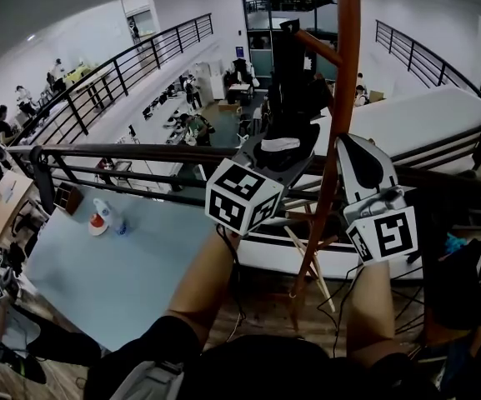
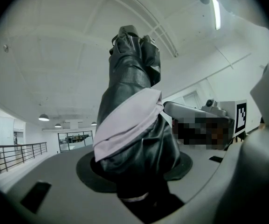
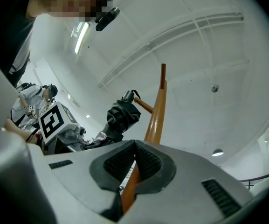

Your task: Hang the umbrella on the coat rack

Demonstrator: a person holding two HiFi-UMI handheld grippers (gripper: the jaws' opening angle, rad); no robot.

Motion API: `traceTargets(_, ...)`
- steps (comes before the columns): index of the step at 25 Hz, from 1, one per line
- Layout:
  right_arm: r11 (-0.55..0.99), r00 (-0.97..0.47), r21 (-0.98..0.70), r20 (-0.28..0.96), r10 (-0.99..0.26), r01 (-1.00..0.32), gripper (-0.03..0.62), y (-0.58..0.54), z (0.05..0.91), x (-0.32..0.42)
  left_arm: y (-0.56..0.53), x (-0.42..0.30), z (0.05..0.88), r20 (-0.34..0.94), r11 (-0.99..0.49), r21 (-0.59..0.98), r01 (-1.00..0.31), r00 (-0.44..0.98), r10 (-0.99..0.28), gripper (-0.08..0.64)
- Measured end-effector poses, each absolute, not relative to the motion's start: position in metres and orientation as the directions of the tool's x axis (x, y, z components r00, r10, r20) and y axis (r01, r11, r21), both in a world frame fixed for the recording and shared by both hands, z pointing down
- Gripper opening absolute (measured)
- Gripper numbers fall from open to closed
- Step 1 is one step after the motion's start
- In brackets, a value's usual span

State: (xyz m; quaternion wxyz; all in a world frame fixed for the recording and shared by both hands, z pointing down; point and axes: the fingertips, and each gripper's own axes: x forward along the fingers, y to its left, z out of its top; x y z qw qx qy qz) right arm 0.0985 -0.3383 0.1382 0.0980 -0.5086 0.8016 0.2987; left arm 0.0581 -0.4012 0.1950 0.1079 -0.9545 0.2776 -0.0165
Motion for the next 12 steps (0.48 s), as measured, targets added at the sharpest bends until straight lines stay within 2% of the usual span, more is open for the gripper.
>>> traceTargets(12, 0.305, -0.455, 0.367, -0.454, -0.766, -0.879, 0.031, -0.35, 0.148, 0.108, -0.412, 0.061, 0.218, 0.0, -0.834, -0.178, -0.522, 0.847, -0.531, 0.233)
